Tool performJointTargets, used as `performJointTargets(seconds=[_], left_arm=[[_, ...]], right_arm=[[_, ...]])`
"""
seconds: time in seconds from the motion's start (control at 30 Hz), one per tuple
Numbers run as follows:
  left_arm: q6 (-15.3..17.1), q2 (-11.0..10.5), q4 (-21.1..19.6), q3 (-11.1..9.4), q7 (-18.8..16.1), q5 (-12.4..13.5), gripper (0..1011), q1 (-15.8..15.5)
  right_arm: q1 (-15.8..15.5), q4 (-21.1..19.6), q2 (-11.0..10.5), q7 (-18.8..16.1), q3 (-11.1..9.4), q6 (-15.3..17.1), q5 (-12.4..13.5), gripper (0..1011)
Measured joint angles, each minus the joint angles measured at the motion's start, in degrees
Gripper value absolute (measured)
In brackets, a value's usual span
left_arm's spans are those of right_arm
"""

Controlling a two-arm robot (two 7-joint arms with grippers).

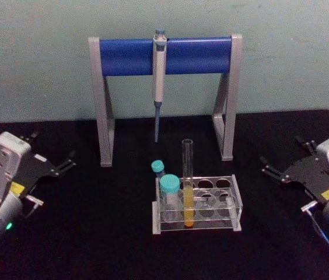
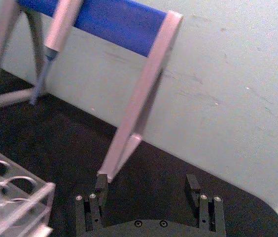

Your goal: Pick up the test tube from the test tube rack, shake it, then place it back into the test tube rack.

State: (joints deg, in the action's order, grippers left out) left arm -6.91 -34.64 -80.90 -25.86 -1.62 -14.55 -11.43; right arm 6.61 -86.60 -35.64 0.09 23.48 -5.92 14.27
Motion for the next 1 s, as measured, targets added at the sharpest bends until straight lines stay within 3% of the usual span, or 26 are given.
performJointTargets(seconds=[0.13, 0.47, 0.77, 1.0], left_arm=[[0.0, 0.0, 0.0, 0.0, 0.0, 0.0, 1001, 0.0], [0.0, 0.0, 0.0, 0.0, 0.0, 0.0, 1001, 0.0], [0.0, 0.0, 0.0, 0.0, 0.0, 0.0, 1001, 0.0], [0.0, 0.0, 0.0, 0.0, 0.0, 0.0, 1001, 0.0]], right_arm=[[-2.3, -2.9, -0.3, -1.2, -0.9, -0.1, 1.4, 1000], [-5.8, -7.8, 0.9, -9.1, -2.0, -0.2, 8.8, 1000], [-5.3, -8.5, 3.1, -15.7, -1.2, 1.4, 12.8, 1000], [-3.2, -7.4, 5.4, -19.6, -0.5, 4.7, 15.2, 1000]])
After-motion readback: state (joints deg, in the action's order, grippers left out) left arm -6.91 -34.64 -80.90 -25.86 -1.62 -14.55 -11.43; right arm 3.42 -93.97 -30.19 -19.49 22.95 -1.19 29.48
